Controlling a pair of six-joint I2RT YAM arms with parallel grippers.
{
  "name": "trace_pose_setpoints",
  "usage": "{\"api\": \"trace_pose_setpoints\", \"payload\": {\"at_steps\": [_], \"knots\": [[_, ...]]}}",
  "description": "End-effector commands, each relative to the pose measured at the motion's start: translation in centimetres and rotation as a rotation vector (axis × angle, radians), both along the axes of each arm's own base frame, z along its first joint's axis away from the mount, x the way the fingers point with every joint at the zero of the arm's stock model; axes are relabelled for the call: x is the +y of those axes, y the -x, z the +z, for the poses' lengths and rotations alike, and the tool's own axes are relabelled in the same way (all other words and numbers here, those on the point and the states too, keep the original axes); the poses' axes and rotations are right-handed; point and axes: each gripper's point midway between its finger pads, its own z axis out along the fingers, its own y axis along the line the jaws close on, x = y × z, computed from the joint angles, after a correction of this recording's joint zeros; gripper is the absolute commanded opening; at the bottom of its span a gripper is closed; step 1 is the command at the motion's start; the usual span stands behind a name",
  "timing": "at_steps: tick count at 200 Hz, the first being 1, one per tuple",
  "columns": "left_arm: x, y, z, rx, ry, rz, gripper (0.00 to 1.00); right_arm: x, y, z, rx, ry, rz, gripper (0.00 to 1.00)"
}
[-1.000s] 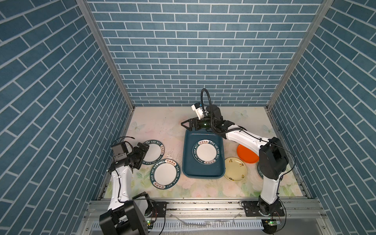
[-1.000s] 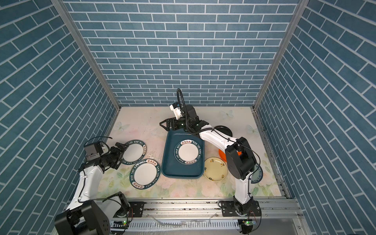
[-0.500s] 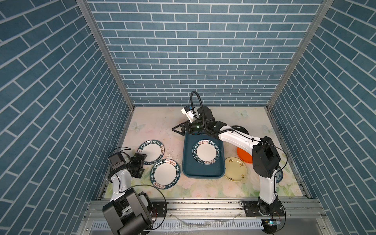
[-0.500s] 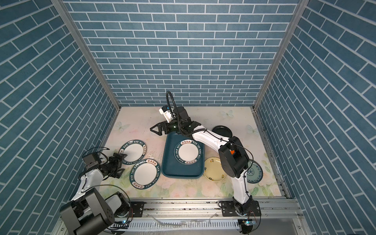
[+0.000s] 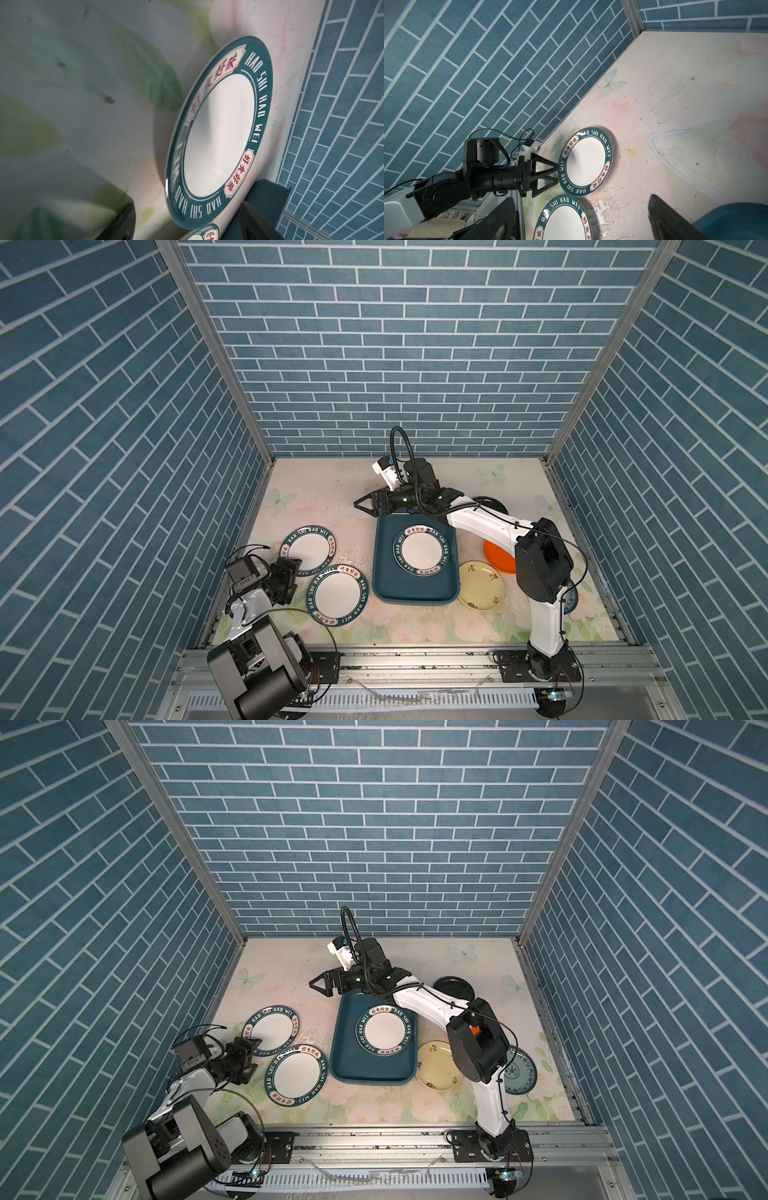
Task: Place the plates into the plastic bin on the countertop
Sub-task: 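Lower the left gripper onto the edge of the next green-rimmed plate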
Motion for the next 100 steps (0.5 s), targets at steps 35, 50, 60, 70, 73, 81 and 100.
{"api": "trace_pose_setpoints", "payload": {"at_steps": [35,50,60,70,73,81,100], "knots": [[0.0,0.6,-3.2,0.047,0.005,0.003,0.67,-0.8,0.0,0.5,-0.030,0.011,-0.024,0.99],[0.1,0.6,-3.6,0.052,0.011,0.009,0.60,-0.9,0.0,0.5,-0.032,0.016,-0.030,0.99],[0.0,0.7,-3.9,0.057,0.015,0.015,0.55,-1.0,0.0,0.5,-0.034,0.017,-0.035,0.99],[0.0,0.8,-4.1,0.054,0.015,0.019,0.53,-1.1,-0.1,0.5,-0.037,0.019,-0.039,0.99],[0.0,0.8,-4.1,0.056,0.017,0.020,0.52,-1.1,-0.1,0.4,-0.037,0.020,-0.039,0.99],[-0.1,0.9,-4.3,0.059,0.019,0.021,0.48,-1.1,-0.1,0.3,-0.036,0.021,-0.041,0.99],[-0.2,1.0,-4.4,0.061,0.020,0.021,0.43,-1.1,-0.1,0.3,-0.037,0.022,-0.041,0.99]]}}
